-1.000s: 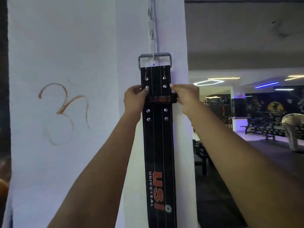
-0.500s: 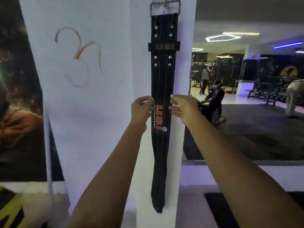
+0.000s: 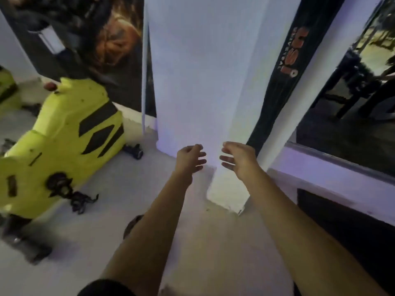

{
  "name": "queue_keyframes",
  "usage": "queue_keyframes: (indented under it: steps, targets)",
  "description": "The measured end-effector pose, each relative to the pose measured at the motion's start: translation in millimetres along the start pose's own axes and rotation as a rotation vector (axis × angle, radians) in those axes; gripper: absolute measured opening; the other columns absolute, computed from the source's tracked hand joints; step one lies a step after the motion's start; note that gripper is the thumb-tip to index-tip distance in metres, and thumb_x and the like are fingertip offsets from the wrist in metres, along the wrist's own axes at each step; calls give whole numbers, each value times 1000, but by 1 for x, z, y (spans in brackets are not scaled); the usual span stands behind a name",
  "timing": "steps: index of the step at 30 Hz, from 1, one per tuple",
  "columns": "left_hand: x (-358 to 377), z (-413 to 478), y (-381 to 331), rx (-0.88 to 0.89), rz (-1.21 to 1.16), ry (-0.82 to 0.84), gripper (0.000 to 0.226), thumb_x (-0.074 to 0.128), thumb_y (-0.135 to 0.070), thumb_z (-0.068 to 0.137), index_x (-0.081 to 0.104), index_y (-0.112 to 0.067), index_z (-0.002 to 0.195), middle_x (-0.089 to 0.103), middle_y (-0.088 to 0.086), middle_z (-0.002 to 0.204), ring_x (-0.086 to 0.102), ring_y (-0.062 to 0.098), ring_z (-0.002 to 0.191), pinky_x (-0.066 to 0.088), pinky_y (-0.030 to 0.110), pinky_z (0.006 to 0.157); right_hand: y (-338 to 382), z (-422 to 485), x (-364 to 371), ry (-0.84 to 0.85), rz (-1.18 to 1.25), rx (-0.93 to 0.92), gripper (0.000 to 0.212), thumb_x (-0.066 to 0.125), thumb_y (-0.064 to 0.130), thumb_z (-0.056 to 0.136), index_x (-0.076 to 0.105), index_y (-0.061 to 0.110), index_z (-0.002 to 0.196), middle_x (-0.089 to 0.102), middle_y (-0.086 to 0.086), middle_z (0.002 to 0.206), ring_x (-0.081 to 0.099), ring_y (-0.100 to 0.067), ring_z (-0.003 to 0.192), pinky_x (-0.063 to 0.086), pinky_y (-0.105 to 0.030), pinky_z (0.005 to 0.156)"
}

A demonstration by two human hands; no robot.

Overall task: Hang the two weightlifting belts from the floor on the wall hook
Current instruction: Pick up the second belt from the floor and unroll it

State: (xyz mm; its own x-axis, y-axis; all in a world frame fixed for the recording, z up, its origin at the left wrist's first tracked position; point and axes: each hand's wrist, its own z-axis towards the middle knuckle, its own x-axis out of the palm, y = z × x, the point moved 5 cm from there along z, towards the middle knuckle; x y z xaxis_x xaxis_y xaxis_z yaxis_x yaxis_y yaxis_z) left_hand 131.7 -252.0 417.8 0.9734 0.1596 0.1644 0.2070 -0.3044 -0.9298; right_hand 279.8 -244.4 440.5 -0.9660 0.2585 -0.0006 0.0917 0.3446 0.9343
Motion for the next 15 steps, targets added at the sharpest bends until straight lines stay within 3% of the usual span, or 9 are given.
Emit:
queue_keyframes:
  steps: [2,4,10,12,15]
  targets:
    - [-32,-3,29,-62,4,-55,12,50,-23,89,58,-15,84,61,3,81,59,18,67,45,27,64,-34,-3,23,50,-9,69,12,64,12,84,63,8,94,63,-7,83,63,-24,68,52,-31,62]
    - [-63,-3,55,-113,1,-117,12,48,-23,91,57,-14,90,60,1,80,58,17,67,44,27,63,-67,-5,46,92,-20,139,2,60,9,84,62,9,85,61,-8,79,60,-23,63,51,-30,61]
    - [-153,14,118,-268,-27,-270,15,49,-22,91,55,-10,97,59,4,82,57,17,64,42,24,54,-153,10,118,161,-59,307,15,59,9,86,56,17,74,59,-5,75,57,-21,60,47,-28,55]
    - [-183,27,136,-313,-35,-317,13,51,-21,91,57,-9,94,60,6,80,57,15,56,43,21,47,-181,21,144,174,-70,363,15,59,8,86,56,17,74,59,-5,74,56,-21,60,45,-27,55]
    - [-227,56,168,-367,-12,-365,16,52,-18,90,58,-13,76,64,2,66,58,10,46,44,22,51,-229,46,180,166,-87,442,18,57,6,87,56,17,73,56,-5,71,54,-20,56,42,-26,53]
